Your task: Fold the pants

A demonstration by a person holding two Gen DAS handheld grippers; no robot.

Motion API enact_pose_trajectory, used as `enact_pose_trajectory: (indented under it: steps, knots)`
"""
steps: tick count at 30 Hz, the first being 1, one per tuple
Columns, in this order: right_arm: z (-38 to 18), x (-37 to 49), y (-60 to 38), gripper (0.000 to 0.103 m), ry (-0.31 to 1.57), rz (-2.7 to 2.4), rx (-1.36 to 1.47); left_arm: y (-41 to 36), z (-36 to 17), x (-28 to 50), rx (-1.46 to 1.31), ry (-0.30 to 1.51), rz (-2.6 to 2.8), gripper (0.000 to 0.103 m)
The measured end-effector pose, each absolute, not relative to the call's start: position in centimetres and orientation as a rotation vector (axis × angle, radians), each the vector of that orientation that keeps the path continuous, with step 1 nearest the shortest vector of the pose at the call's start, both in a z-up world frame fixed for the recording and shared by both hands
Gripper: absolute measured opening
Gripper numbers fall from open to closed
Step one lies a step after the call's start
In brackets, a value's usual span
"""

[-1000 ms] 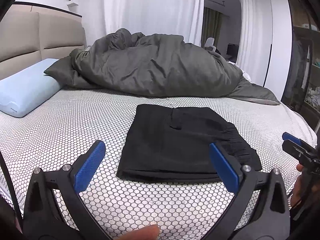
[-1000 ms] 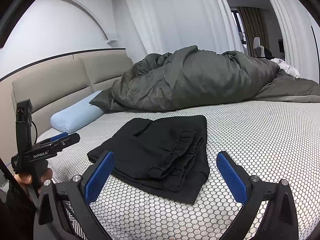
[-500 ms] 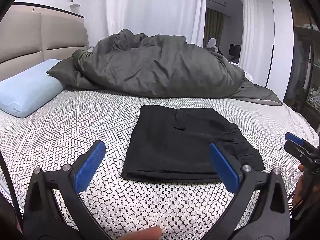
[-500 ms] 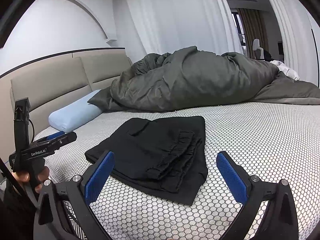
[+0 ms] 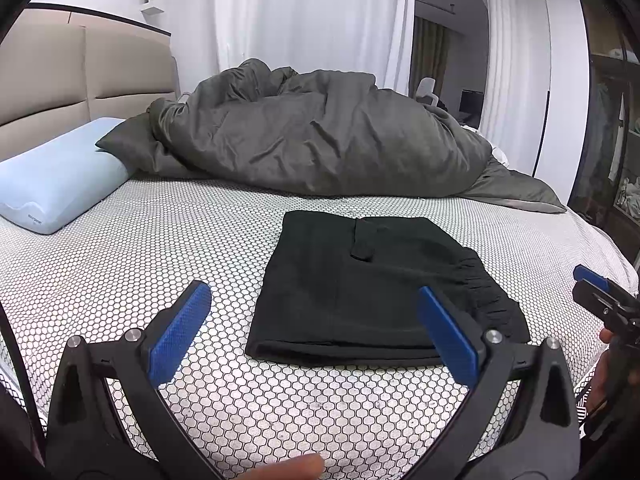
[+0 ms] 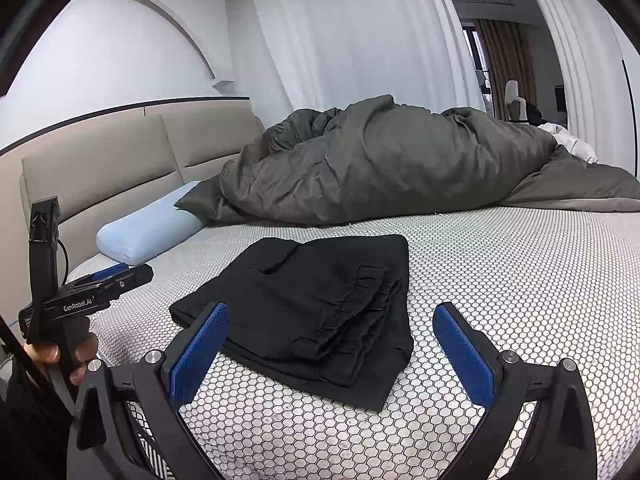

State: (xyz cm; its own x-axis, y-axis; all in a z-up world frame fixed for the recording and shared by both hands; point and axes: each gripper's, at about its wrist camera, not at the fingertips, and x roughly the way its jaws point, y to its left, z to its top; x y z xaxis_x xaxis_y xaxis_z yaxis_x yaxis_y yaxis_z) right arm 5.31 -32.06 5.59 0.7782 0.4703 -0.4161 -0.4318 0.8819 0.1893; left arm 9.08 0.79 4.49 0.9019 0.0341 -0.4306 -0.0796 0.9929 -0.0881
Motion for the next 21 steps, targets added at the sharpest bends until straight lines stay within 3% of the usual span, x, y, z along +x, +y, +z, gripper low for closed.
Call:
enact_pose_trajectory:
  steps: [21]
  knots:
    - [5.90,4.83,-32.39,0.103,0.462,0.478,0.093,0.40,4.65,9.05,-0.111,0.435,0.071,0.102]
